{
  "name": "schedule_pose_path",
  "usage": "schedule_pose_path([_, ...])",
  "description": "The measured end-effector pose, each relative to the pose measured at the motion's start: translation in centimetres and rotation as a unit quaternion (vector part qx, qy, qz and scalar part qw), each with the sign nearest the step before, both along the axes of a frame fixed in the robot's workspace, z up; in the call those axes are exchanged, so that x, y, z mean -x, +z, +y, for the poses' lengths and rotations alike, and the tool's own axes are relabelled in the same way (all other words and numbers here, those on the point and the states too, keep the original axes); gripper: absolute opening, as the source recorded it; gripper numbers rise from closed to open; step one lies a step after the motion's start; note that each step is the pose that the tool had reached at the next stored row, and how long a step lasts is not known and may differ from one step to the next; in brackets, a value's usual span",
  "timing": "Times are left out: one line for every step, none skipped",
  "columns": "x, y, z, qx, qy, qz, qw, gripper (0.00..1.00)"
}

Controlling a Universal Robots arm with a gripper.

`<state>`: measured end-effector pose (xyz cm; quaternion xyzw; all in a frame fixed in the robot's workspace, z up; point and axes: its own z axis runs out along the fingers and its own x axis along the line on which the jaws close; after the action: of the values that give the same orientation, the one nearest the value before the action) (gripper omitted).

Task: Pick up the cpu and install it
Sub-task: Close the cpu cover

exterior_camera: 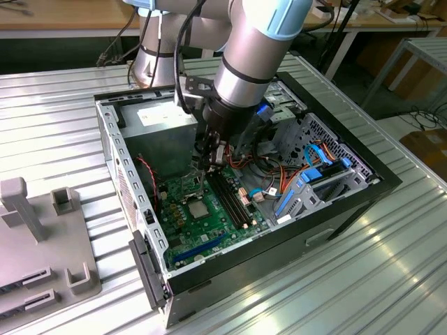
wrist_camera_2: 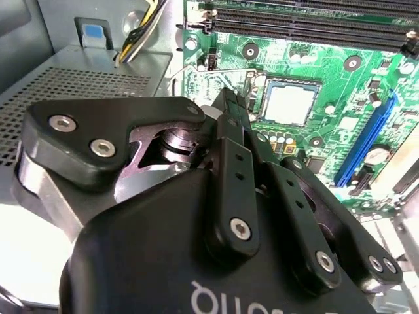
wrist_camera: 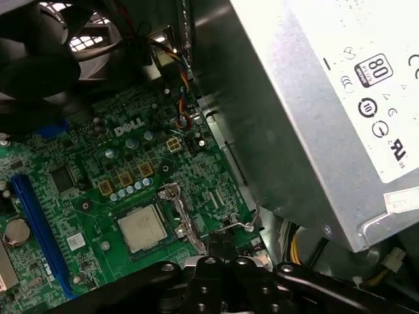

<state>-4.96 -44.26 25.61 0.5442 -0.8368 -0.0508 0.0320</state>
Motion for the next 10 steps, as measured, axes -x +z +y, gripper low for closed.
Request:
schedule_pose_path([0.01,0.00,-0.02,0.0000,0.006,-0.0001,0.99998,0.11])
schedule_pose_path([0.01,-0.01,-0.03,-0.0001,0.011,-0.0001,0.99994,0.11])
schedule_pose_path([0.02,-0.01,-0.05,-0.0001,0.020,-0.0002,0.99981,0.11])
schedule_pose_path([0.02,-0.01,-0.07,-0.0001,0.025,-0.0002,0.99970,0.11])
schedule_pose_path([0.02,-0.01,-0.07,-0.0001,0.026,-0.0002,0.99966,0.11])
schedule_pose_path([0.02,-0.01,-0.07,-0.0001,0.026,-0.0002,0.99966,0.11])
schedule_pose_path([0.02,-0.01,-0.07,-0.0001,0.026,-0.0002,0.99965,0.11])
schedule_pose_path([0.01,-0.01,-0.07,0.0005,0.026,-0.0002,0.99965,0.11])
schedule_pose_path([0.01,-0.01,-0.07,0.0005,0.026,-0.0001,0.99965,0.11])
schedule_pose_path([0.01,-0.01,-0.07,0.0006,0.026,-0.0002,0.99965,0.11])
